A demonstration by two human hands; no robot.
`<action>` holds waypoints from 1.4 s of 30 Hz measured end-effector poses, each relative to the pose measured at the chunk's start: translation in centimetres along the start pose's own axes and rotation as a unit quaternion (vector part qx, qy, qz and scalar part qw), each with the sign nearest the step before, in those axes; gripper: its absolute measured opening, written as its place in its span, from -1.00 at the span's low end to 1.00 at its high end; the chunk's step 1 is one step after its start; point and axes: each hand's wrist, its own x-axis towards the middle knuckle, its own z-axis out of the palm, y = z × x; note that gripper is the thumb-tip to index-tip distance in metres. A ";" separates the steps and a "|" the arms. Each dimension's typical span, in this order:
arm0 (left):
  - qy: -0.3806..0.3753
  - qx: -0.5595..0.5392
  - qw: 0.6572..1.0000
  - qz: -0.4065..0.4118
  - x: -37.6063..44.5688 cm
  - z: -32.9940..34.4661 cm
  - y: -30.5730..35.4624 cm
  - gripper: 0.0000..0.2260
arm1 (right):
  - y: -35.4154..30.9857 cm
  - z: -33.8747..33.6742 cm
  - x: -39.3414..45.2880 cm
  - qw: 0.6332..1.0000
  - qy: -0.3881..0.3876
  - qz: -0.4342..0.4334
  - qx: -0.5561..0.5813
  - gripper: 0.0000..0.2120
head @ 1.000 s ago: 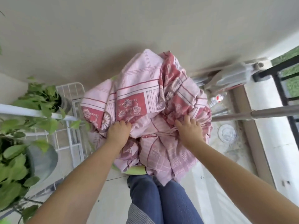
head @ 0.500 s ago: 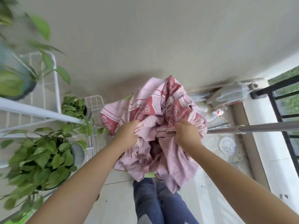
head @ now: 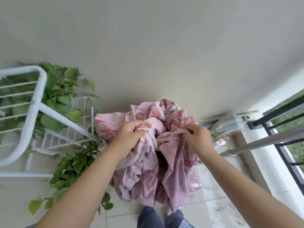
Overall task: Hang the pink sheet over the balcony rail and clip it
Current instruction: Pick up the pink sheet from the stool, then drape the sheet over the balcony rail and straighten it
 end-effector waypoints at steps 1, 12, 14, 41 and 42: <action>0.007 -0.008 1.000 0.012 -0.4 0.0 1.2 -0.53 | -0.8 -1.0 -0.5 1.000 0.008 -0.014 0.002 -0.78; -0.075 -0.129 0.980 0.131 -6.1 2.0 10.2 -0.57 | -6.0 -8.2 -11.1 0.966 0.251 -0.026 0.059 -0.75; -0.125 -0.143 0.968 0.162 -7.8 2.4 12.2 -0.58 | -6.4 -9.8 -14.1 0.948 0.312 -0.018 0.066 -0.75; -0.626 -0.314 0.678 0.223 -38.3 27.3 29.3 -0.83 | 3.5 -30.1 -54.4 0.813 0.565 0.142 -0.023 -0.73; -0.642 -0.309 0.661 0.236 -38.7 27.7 29.7 -0.82 | 3.2 -30.7 -54.6 0.833 0.538 0.126 -0.035 -0.61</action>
